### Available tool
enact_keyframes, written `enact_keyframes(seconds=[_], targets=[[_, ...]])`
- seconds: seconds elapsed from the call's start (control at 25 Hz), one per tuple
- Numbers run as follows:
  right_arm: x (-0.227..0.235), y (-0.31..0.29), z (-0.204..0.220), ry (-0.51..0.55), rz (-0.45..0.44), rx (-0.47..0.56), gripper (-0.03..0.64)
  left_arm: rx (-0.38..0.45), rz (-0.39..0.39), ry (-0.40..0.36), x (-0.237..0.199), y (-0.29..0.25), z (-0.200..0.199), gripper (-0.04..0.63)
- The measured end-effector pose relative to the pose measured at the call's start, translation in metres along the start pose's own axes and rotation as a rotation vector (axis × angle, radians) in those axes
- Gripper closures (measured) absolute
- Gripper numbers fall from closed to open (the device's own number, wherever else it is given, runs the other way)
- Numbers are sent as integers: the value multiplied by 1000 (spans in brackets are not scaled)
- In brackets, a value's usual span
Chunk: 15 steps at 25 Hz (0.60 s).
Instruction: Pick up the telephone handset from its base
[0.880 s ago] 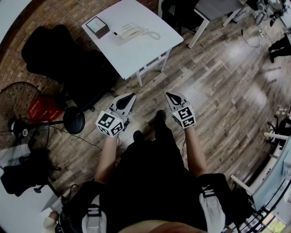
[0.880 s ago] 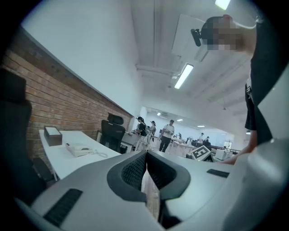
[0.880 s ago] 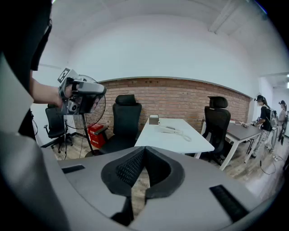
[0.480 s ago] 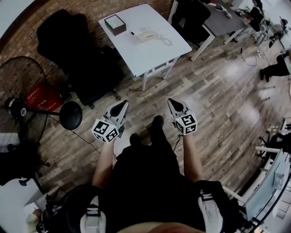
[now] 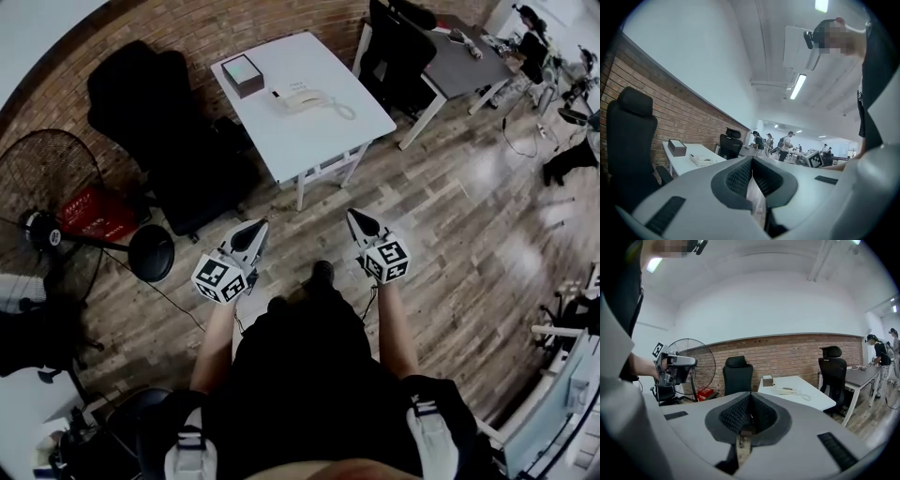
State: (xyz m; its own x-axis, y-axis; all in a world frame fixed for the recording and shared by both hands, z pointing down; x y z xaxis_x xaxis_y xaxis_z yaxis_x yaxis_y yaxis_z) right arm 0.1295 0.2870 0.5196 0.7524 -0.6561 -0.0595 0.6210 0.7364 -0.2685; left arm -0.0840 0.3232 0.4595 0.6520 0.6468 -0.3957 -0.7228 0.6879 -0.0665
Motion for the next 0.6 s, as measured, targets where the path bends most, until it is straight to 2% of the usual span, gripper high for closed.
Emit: enact_keyframes(seconds=[0.32,0.6], targets=[[85,-11,5,-16,-28,-3,620,18,-5,-31,0,-80,-25,577],[122,-42,3,-23,-50,-8,620,38,-64,-39,-16,-98,-44,577]])
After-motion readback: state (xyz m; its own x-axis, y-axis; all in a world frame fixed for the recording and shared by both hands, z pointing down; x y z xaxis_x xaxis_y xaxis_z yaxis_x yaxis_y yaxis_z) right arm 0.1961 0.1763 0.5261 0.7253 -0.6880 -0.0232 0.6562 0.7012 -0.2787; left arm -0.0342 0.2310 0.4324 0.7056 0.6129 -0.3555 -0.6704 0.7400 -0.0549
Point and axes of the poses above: the fingertips, and each gripper's own axes: y backward along the fingers, x to its right, z out of its underside, the point moved 1 cm from there along y, backward along the fingers, and after that the axes turned 9 degrees about y, right-handed, at the moved point
